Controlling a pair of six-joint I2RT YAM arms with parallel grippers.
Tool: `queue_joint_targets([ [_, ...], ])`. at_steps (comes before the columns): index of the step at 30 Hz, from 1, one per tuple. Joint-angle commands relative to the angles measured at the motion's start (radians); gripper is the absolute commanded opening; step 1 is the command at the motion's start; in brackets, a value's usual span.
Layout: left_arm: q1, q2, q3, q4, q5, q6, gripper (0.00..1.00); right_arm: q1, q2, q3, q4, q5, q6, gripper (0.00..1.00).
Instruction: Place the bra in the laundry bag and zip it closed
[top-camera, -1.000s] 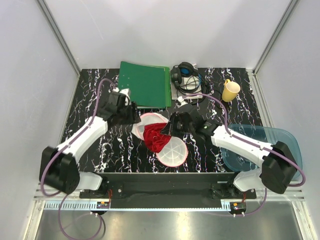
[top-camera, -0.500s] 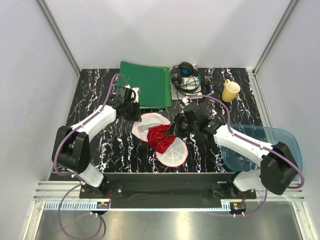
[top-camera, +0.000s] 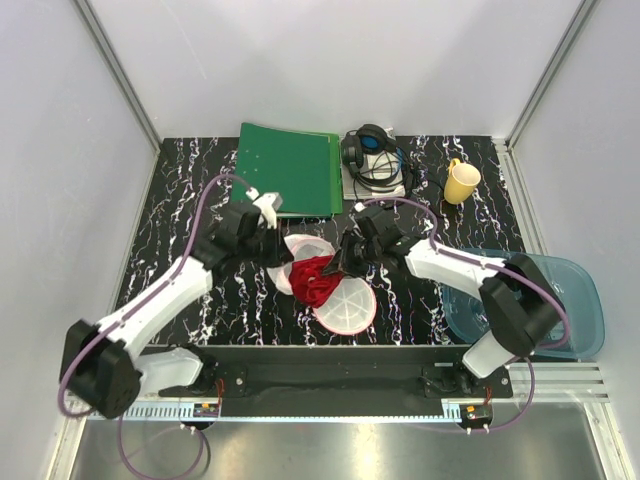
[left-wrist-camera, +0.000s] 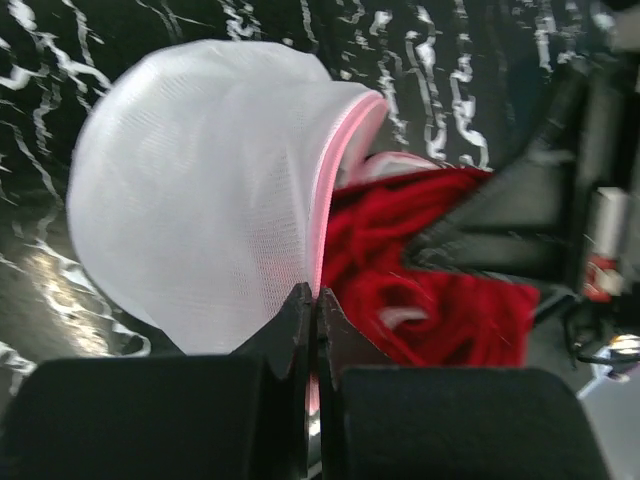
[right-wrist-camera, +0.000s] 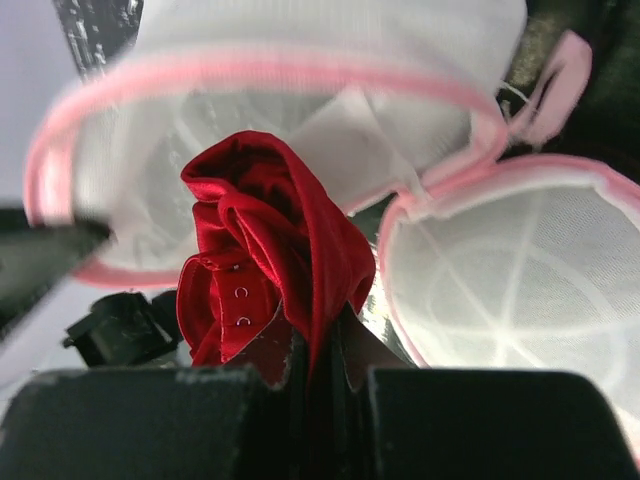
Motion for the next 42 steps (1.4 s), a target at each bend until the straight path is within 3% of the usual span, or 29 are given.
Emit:
queue_joint_targets([
  [1,-0.048,-0.111,-0.107,0.117,-0.001,-0.162,0.00,-0.010,0.053,0.052,0.156,-0.082,0.087,0.00],
  [7,-0.121,-0.223,-0.216,0.212,0.007,-0.305,0.00,-0.010,0.151,0.075,0.299,-0.047,0.187,0.00],
  [12,-0.124,-0.240,-0.238,0.213,-0.002,-0.337,0.02,-0.005,0.239,0.018,0.576,-0.053,0.330,0.00],
  [13,-0.124,-0.239,-0.236,0.213,-0.005,-0.339,0.06,-0.002,0.249,0.018,0.584,-0.048,0.314,0.00],
  [17,-0.108,-0.272,-0.212,0.178,-0.058,-0.328,0.45,-0.002,0.260,0.024,0.541,-0.021,0.253,0.00],
  [18,-0.089,-0.280,-0.204,0.152,-0.059,-0.323,0.61,-0.002,0.260,0.026,0.532,-0.018,0.241,0.00],
  [21,0.030,-0.306,-0.183,0.114,-0.030,-0.305,0.75,-0.002,0.272,0.030,0.521,-0.021,0.199,0.00],
  [25,0.187,-0.272,-0.129,0.060,-0.039,-0.238,0.74,-0.002,0.275,0.024,0.514,-0.019,0.176,0.00],
  [28,0.242,-0.158,-0.100,0.075,-0.018,-0.199,0.68,-0.002,0.272,0.021,0.515,-0.025,0.169,0.00],
  [33,0.247,0.063,-0.074,0.176,-0.022,-0.193,0.56,0.000,0.259,0.001,0.544,-0.036,0.159,0.00],
  [42,0.250,0.127,-0.216,0.356,-0.038,-0.276,0.42,0.039,0.286,0.006,0.636,-0.010,0.113,0.00],
])
